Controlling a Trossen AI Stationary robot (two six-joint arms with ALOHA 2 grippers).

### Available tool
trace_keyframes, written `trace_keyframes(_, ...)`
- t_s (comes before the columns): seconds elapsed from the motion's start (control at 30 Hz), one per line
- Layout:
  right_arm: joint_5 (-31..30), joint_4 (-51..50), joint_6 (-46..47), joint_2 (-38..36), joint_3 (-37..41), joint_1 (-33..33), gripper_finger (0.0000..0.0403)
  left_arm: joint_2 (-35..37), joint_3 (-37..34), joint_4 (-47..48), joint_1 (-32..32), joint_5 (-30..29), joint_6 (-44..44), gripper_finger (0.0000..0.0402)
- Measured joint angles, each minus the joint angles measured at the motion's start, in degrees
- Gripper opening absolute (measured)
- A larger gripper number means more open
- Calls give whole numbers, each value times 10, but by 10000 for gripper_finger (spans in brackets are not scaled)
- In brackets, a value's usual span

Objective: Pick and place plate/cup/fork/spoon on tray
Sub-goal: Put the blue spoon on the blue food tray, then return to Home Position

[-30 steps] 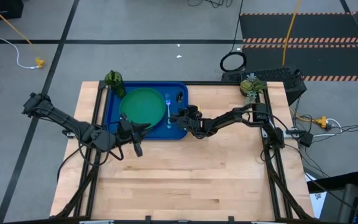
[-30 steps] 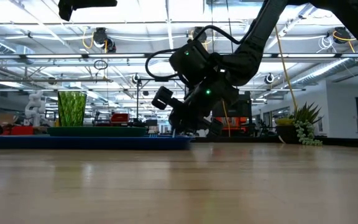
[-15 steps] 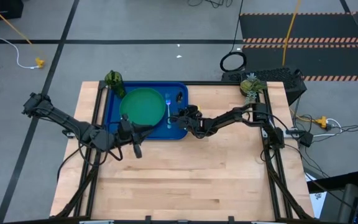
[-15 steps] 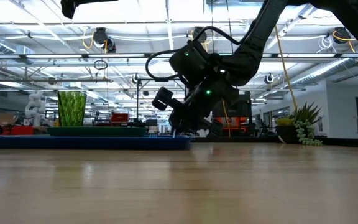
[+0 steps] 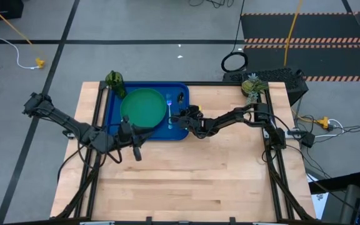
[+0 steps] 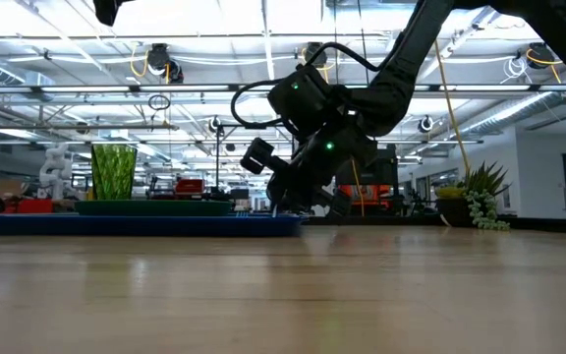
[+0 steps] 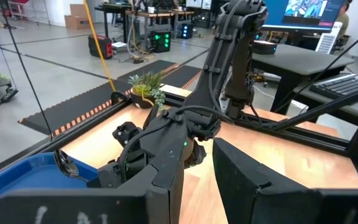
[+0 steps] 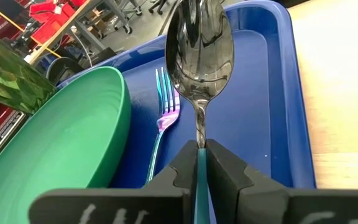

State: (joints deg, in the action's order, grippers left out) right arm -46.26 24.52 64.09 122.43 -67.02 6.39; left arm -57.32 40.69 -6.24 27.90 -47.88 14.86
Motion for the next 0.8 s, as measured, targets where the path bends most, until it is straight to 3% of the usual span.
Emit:
trace_keyframes(0.53, -1, -13, 9, 0, 0, 0, 69, 0, 0, 0, 1, 0, 1, 88)
trace_keyframes(0.8, 1, -14, -92, -3, 0, -3, 71, 0, 0, 2, 1, 0, 2, 88)
